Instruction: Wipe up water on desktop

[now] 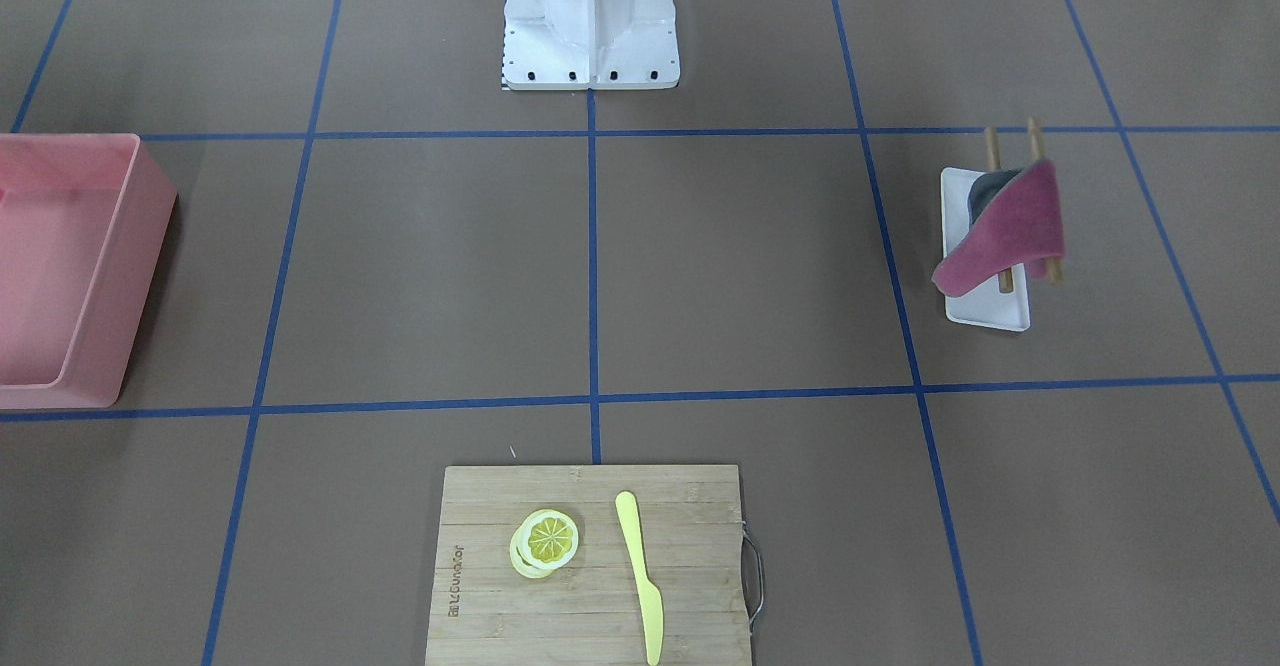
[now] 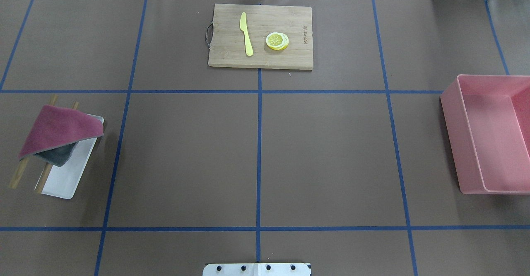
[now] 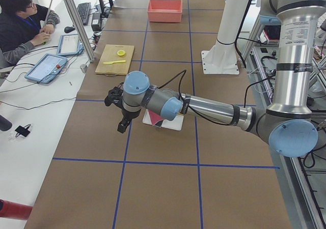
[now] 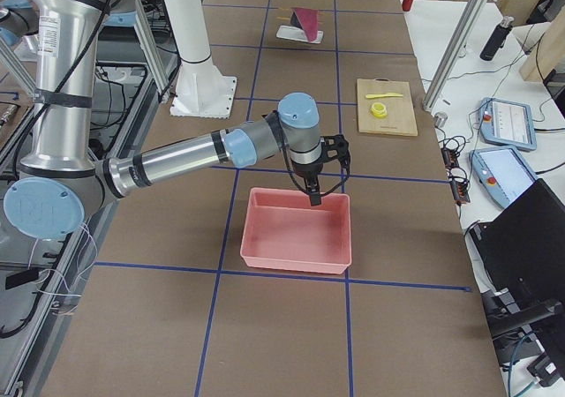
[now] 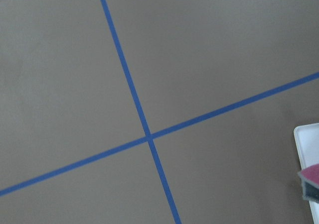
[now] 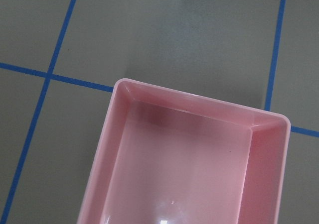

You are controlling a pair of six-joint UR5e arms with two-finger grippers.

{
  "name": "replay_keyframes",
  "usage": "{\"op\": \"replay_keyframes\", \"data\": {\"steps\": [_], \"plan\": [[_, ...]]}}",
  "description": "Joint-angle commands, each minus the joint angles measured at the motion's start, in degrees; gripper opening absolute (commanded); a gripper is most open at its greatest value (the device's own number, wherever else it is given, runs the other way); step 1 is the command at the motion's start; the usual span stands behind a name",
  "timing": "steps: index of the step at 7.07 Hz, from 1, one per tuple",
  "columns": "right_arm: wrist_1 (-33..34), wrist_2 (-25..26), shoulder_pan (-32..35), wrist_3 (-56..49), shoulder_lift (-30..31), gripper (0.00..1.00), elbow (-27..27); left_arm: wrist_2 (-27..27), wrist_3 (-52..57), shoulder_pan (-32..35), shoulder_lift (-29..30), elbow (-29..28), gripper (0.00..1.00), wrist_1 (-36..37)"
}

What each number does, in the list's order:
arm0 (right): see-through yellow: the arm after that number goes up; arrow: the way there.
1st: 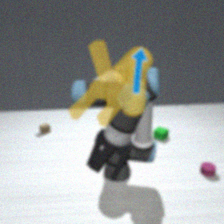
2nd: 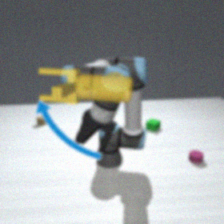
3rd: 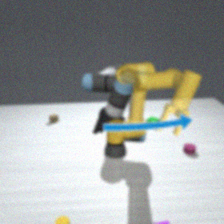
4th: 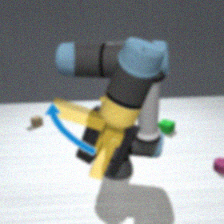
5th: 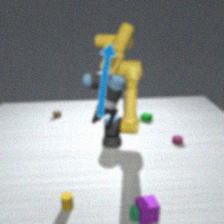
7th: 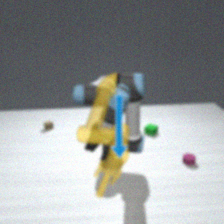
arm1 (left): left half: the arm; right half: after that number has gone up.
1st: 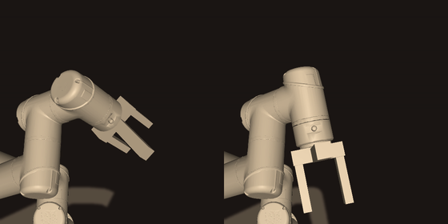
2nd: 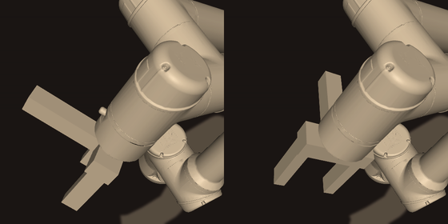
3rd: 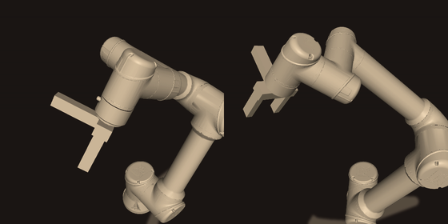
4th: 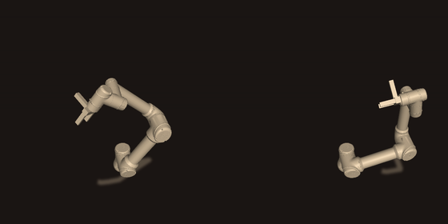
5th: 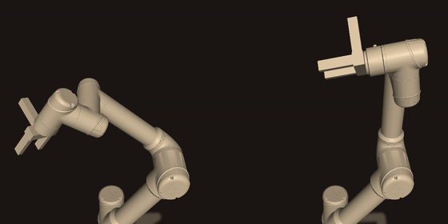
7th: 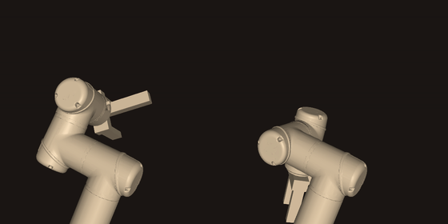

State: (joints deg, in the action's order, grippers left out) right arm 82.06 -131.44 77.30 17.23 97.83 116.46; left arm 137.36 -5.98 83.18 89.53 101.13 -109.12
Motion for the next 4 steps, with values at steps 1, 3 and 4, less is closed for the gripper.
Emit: {"op": "replay_keyframes", "data": {"steps": [1, 3, 4], "plan": [[-6.0, 1.9, -4.6, 11.2, 0.3, 1.0, 0.4, 0.5, -16.8, -10.7, -2.6, -0.2, 0.99, -9.9], [-6.1, 2.1, -4.7, 11.3, 0.5, 1.0, 0.6, -0.1, -22.6, -17.4, -3.0, -0.8, 0.99, -14.7], [-6.1, 2.2, -4.7, 11.3, 0.5, 1.0, 0.6, -0.2, -23.0, -18.7, -3.0, -0.8, 0.98, -15.2]]}}
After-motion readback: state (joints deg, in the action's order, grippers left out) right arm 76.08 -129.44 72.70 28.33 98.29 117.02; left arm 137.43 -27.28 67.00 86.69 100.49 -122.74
